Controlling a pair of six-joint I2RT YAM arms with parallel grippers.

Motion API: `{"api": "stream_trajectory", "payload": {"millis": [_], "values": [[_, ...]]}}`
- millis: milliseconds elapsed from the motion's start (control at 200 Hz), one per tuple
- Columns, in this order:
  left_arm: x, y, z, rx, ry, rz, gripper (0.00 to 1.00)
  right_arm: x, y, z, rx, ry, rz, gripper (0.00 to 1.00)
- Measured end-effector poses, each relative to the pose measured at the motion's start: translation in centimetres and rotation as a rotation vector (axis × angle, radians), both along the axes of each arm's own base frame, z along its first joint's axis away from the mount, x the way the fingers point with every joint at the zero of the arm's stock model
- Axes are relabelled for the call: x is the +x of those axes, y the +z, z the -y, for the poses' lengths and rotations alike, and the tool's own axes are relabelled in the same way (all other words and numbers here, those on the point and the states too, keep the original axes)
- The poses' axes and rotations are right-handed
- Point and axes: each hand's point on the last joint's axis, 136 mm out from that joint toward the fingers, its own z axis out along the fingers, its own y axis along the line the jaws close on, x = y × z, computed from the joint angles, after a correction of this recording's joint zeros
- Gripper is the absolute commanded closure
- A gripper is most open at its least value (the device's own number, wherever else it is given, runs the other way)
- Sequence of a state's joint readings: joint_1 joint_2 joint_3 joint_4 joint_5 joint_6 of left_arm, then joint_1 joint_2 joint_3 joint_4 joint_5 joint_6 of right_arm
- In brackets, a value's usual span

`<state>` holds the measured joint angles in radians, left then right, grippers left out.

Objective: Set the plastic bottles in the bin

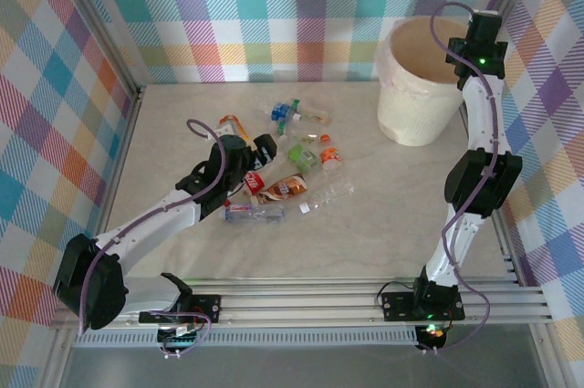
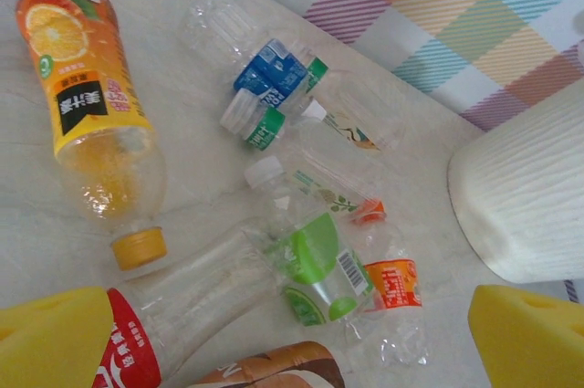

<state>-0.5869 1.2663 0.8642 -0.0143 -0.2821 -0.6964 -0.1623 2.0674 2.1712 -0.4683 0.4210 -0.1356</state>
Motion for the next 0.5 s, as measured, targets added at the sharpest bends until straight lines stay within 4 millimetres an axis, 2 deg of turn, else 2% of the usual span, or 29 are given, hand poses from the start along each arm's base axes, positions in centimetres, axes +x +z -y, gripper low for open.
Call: {"api": "stream_trajectory", "payload": {"millis": [245,500], "values": [[-0.1,-0.8,-1.2,0.008,0.073,-0.030,0.00,-0.7,0.5,-2.3,0.065,0.084,0.004,0.00],[-0.7,-2.0,-3.1,0.023,0.170,-0.080,0.00,-2.8,4.4,-7.0,0.155,0.223,0.075,0.00]]}}
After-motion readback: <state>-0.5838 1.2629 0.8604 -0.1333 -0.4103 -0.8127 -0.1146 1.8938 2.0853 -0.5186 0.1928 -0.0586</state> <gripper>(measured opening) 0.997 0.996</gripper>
